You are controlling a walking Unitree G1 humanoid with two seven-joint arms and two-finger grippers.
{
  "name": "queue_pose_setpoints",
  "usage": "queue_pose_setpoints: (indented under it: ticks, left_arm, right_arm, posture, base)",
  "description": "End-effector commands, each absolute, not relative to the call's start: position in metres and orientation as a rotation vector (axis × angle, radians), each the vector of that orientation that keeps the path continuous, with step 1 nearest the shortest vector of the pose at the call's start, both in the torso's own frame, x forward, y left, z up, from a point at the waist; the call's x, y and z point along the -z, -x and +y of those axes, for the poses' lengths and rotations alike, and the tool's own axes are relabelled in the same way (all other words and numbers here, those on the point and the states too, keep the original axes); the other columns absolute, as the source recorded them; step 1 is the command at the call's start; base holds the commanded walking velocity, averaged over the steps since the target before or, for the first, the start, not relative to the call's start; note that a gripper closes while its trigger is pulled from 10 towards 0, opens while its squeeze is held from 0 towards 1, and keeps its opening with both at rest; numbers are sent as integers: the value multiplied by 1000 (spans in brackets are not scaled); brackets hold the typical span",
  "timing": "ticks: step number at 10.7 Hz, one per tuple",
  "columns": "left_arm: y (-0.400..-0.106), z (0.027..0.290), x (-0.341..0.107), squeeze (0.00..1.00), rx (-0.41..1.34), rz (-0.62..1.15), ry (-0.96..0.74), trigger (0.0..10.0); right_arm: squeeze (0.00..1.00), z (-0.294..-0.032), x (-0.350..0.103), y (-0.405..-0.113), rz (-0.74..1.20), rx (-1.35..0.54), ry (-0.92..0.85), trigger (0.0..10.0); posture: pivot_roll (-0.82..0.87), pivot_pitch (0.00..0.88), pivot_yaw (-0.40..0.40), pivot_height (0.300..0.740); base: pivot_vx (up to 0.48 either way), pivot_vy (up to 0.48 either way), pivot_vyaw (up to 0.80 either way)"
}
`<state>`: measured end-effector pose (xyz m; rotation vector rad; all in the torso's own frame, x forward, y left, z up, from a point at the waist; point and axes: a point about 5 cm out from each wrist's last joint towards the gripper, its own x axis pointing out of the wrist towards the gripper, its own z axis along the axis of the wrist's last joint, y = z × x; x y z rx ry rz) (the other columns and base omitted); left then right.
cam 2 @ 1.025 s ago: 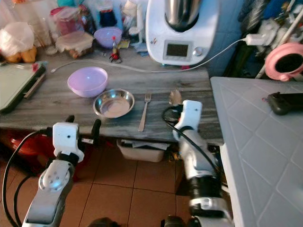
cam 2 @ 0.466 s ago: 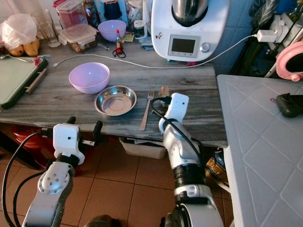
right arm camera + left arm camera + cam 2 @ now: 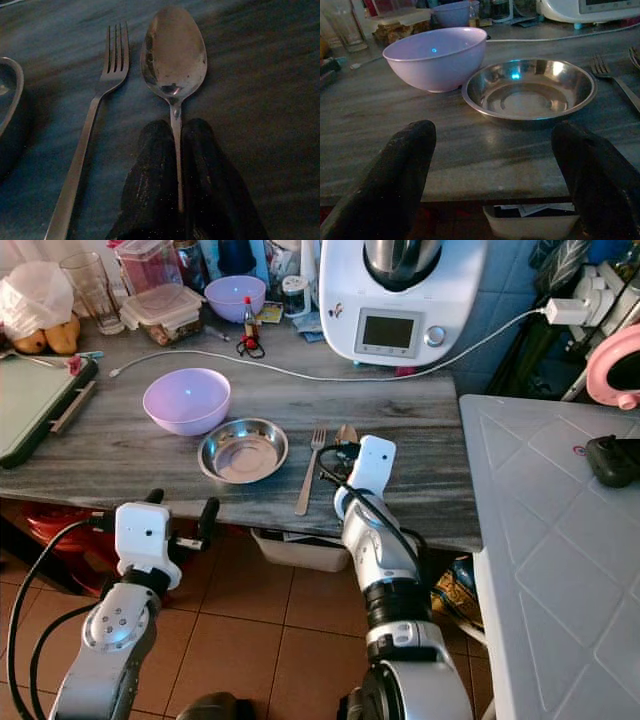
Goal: Setting the table
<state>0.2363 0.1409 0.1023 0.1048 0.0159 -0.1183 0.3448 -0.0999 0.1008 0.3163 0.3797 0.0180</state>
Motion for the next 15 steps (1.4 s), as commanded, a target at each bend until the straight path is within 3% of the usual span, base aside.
queue_pose_setpoints:
  ticks: [1, 5, 9, 12, 14, 15]
  left_arm:
    - [-235, 141, -104, 0, 120, 13, -110, 10000]
    - [-235, 141, -104, 0, 117, 15, -113, 10000]
    - [-234, 146, -103, 0, 74, 30, -87, 10000]
    - [-232, 161, -100, 0, -5, 54, -74, 10000]
    - [-235, 171, -103, 0, -46, 39, -82, 10000]
    - [-236, 174, -104, 0, -52, 38, -87, 10000]
  right_arm:
    - [1000, -99, -94, -344, 415, -15, -306, 10000]
    - [1000, -96, -98, -347, 377, -32, -304, 10000]
    - [1000, -101, -131, -347, 207, -75, -287, 10000]
    - [1000, -132, -162, -317, -44, -127, -64, 10000]
    - [1000, -148, -162, -297, -95, -138, 22, 10000]
    - [0, -155, -157, -288, -86, -132, 60, 10000]
  posture:
    - [40, 92, 26, 740]
    - [44, 91, 26, 740]
    - [44, 77, 25, 740]
    - [36, 52, 14, 740]
    - [27, 33, 13, 740]
    - [19, 19, 14, 740]
  base:
    - [0, 0, 0]
    - [0, 0, 0]
    - [0, 0, 0]
    - [0, 0, 0]
    - [0, 0, 0]
    - [0, 0, 0]
